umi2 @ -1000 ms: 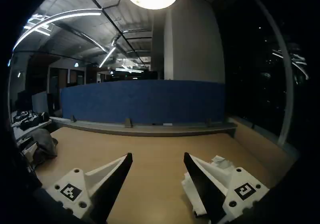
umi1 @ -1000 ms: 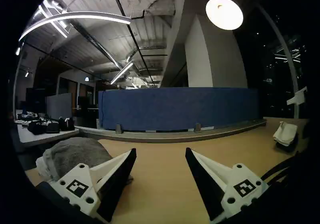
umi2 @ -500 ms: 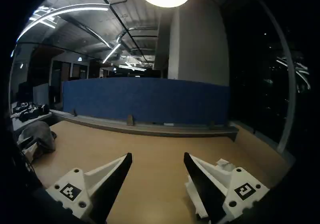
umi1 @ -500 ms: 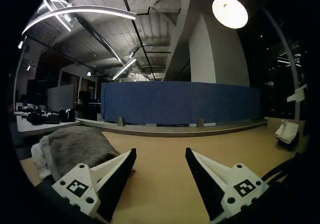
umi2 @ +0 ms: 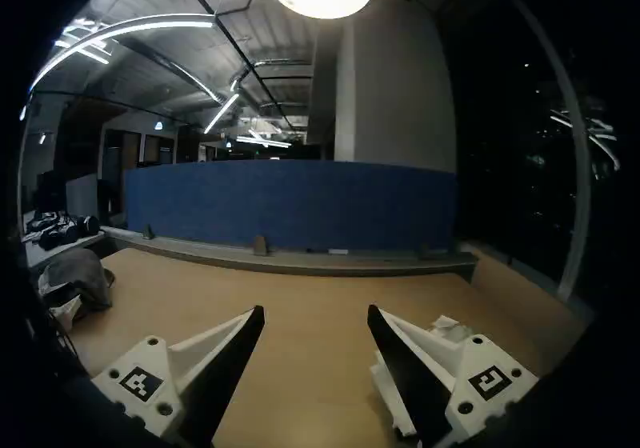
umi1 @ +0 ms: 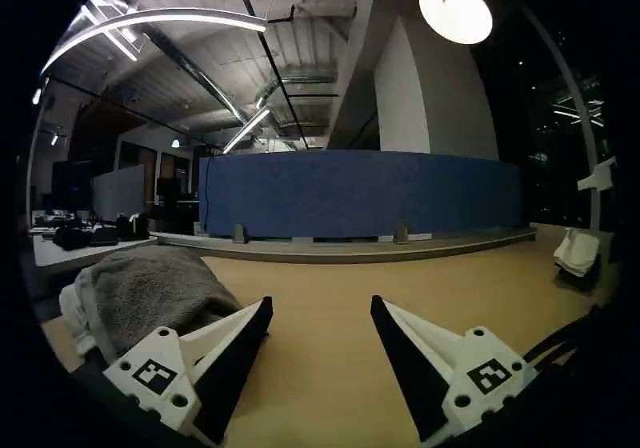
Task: Fold towel
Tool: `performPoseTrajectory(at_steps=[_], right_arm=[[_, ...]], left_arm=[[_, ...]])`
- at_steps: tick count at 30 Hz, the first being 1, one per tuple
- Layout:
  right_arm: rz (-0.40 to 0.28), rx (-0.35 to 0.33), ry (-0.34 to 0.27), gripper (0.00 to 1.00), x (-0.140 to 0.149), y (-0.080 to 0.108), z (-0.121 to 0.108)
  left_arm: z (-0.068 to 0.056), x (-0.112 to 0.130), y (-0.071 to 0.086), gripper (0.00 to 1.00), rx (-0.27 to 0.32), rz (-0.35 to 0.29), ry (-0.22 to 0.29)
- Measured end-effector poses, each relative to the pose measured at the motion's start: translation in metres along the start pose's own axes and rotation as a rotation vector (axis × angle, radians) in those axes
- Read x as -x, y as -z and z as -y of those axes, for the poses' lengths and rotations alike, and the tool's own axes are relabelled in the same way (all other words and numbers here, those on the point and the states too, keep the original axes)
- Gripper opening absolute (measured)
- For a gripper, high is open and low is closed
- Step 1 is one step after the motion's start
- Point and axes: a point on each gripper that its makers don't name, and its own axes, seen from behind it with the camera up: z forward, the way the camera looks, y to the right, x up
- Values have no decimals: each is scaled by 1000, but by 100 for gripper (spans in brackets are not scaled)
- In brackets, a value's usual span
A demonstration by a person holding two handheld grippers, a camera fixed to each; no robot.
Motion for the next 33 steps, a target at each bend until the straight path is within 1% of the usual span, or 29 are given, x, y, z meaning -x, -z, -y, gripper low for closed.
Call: performPoseTrajectory(at_steps=[6,11,14,20,26,33], right_arm=[[-42,16,-46,100,-6,6,-20],[-67,60,-78,100,1,14,-47],[-84,72,-90,100,8,18,-58],[-115,48,-105,100,21,19,-65],[-147,36,-125,100,35,13,-72],[-148,38,-141,100,64,5,-77]], left_arm=[[0,2,0,91,-1,0,-4],[-1,1,0,91,-1,0,-4],[0,2,0,91,-1,0,-3],[0,2,1,91,-1,0,-4],[0,1,1,91,-1,0,-3],[-1,1,1,91,-1,0,-4]])
